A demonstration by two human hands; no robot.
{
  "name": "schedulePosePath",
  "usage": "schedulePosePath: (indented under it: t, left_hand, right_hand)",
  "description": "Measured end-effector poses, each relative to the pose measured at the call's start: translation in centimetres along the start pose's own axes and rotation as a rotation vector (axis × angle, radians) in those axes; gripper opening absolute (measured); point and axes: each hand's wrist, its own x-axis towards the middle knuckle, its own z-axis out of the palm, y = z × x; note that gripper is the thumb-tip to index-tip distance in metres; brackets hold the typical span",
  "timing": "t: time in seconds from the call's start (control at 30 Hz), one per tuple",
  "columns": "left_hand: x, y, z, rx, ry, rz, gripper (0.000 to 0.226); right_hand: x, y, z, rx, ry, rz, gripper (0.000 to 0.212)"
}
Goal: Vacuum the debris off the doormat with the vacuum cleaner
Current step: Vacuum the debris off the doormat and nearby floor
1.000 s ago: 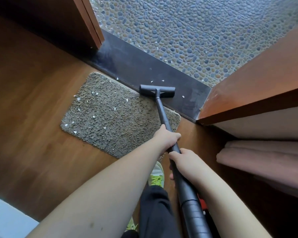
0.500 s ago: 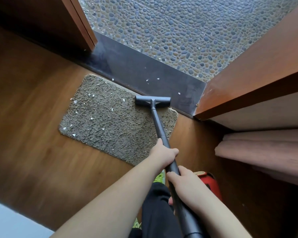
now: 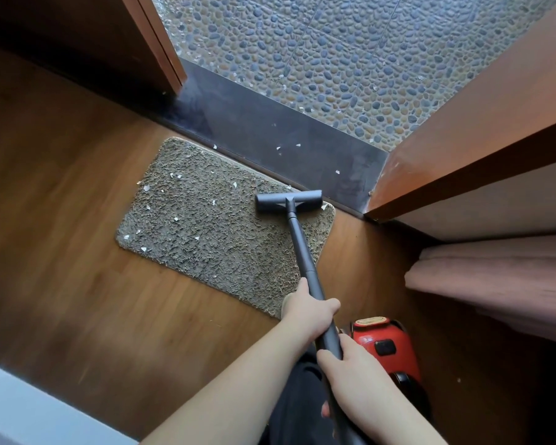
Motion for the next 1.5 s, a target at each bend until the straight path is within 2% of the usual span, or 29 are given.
schedulePosePath:
  t: [0.17, 0.27, 0.33, 0.37, 0.47, 0.83, 1.07, 1.33, 1.5]
  left_hand:
    - [2.8, -0.2, 1.6, -0.046, 0.009, -0.005, 0.113]
    - [1.7, 3.4, 1.1, -0.003, -0.008, 0.047, 0.106]
    - [1.5, 5.7, 1.0, 0.042, 0.003, 0.111, 0.074]
    - [1.9, 6.6, 1.1, 0.057, 0.01, 0.13, 0.059]
    - [3.1, 9.0, 1.6, 0.052, -0.005, 0.165, 0.039]
    - [5.9, 13.0, 1.8, 0.055, -0.024, 0.191, 0.031]
    - [5.6, 11.4, 0.9, -0.009, 0.012, 0.168, 0.031]
    - [6.6, 9.5, -2.6, -0.079, 0.138, 0.143, 0.045]
    - [7.3, 10.2, -4.5, -0.067, 0.151, 0.164, 0.037]
  right_hand:
    - [0.4, 0.0, -1.0, 0.031, 0.04, -0.019, 0.022]
    - [1.4, -0.6, -2.2, 0.053, 0.088, -0.043, 0.015]
    - [2.1, -1.3, -3.4, 0.087, 0.119, -0.058, 0.004]
    - [2.4, -1.6, -4.1, 0.1, 0.126, -0.06, 0.007]
    - [3.7, -2.6, -5.9, 0.13, 0.147, -0.06, 0.01]
    - [6.4, -4.8, -8.9, 0.229, 0.12, -0.004, 0.01]
    - [5.5, -4.9, -7.9, 0.163, 0.091, -0.047, 0.009]
    - [6.7, -6.9, -6.1, 0.006, 0.041, -0.106, 0.012]
    - [7.8, -8.7, -5.2, -0.007, 0.049, -0.119, 0.012]
